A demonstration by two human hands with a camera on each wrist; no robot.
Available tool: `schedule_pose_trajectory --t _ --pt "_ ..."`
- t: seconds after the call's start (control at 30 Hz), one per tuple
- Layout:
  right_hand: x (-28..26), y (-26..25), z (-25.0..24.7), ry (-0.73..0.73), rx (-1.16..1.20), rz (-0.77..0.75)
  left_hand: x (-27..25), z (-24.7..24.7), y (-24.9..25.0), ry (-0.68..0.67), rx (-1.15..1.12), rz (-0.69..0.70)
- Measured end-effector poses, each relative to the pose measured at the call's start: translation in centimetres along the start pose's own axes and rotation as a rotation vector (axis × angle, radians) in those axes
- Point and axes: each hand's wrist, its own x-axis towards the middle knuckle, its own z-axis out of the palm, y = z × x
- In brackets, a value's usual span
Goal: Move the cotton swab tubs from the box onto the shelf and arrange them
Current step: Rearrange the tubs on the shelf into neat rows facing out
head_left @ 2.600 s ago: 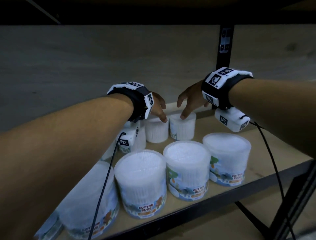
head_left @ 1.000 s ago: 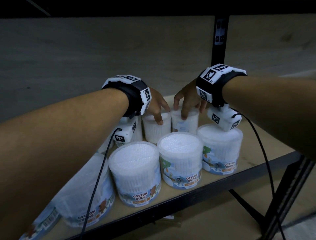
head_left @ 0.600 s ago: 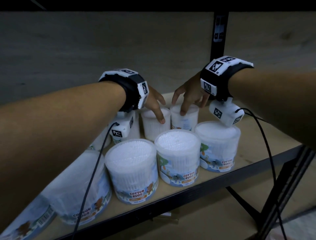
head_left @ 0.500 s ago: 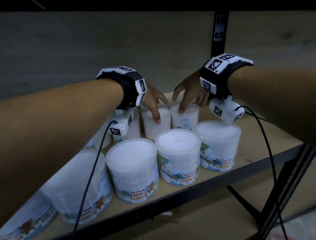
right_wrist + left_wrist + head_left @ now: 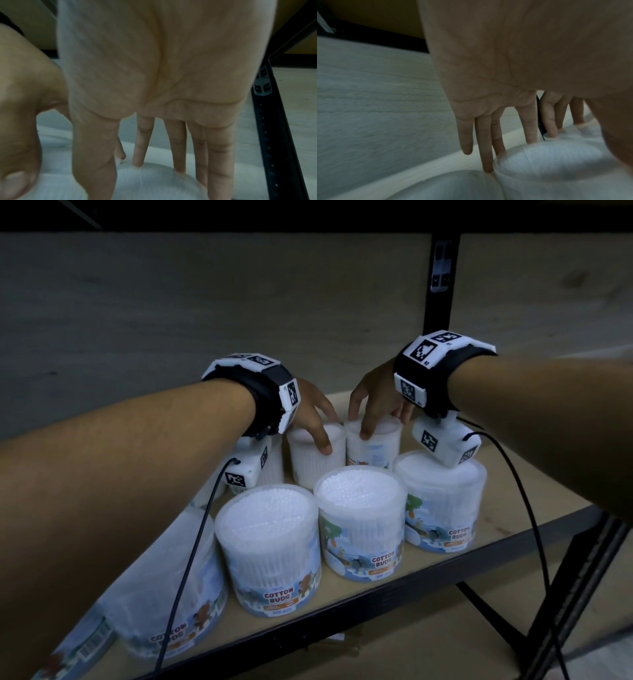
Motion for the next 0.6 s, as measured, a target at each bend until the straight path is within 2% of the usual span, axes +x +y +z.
schedule_pose_trajectory --t 0.23,0.47,0.6 --pt "0.71 0.27 0.27 -0.015 0.005 0.003 0.24 0.23 -0.14 -0.004 0.007 -0.037" --pt "0.13 -0.06 -0.38 0.024 0.05 0.022 -0.58 -0.36 -0.59 -0.113 0.035 0.039" --pt "0.07 -0.16 -0.06 0.013 0.018 0.004 -0.49 -0.53 -0.69 -0.132 0.028 0.072"
